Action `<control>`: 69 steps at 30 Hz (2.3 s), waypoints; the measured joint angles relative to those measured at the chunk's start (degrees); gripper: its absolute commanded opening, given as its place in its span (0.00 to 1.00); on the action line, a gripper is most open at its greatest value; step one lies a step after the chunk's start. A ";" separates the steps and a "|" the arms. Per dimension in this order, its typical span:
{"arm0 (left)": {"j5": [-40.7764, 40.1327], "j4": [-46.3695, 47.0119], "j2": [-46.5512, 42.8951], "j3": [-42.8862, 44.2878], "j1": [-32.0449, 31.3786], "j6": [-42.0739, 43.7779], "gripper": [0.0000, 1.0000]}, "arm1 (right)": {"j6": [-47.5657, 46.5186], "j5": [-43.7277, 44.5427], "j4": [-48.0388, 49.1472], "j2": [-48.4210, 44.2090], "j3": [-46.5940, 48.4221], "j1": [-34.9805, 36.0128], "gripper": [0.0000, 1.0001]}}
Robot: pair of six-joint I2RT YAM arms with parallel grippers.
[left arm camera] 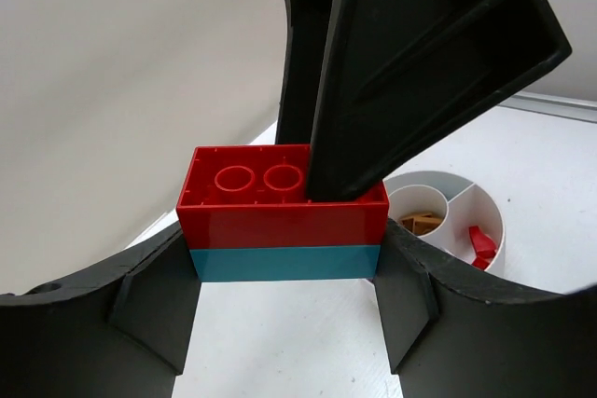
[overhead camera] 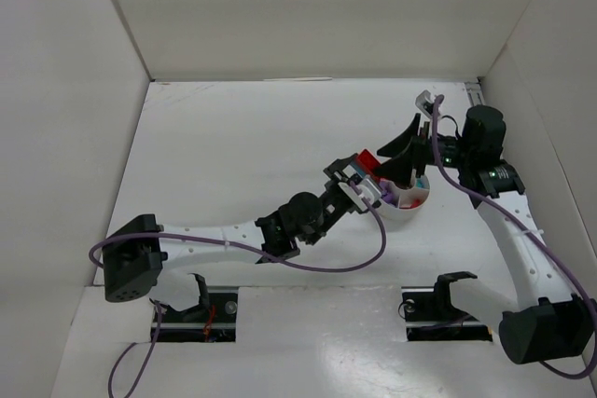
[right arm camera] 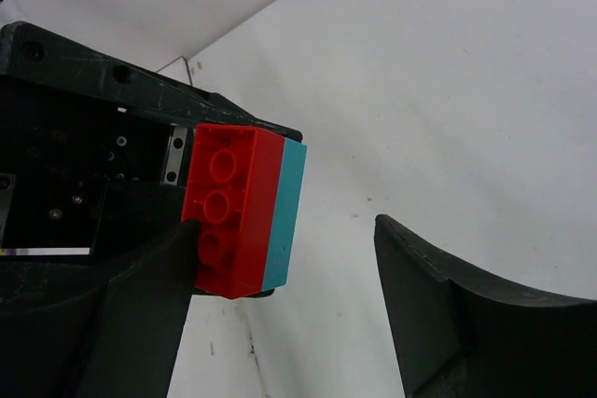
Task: Sort the legos into containers by color
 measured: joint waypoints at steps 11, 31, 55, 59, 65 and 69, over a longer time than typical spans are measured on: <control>2.67 -4.13 -0.48 -3.74 -0.37 -0.96 0.37 | -6.82 0.46 -8.20 0.15 10.10 -3.28 0.84; 3.41 -5.53 -1.38 -3.74 -0.37 -2.32 0.37 | -19.08 17.46 -25.20 2.93 14.62 9.35 0.89; 1.16 -4.63 -0.59 -3.72 -0.31 -1.60 0.36 | -15.56 20.92 -23.65 6.60 12.22 14.93 0.36; 1.01 -4.46 -0.48 -3.72 -0.33 -1.86 0.35 | -14.62 21.44 -24.13 6.47 12.35 14.45 0.25; 1.51 -2.84 -0.55 -4.37 -0.37 -4.42 0.35 | -14.36 18.62 -25.22 5.95 12.35 11.69 0.22; 0.42 -4.59 -1.20 -6.84 -0.22 -8.50 0.35 | -17.00 19.37 -24.65 4.66 12.57 5.60 0.22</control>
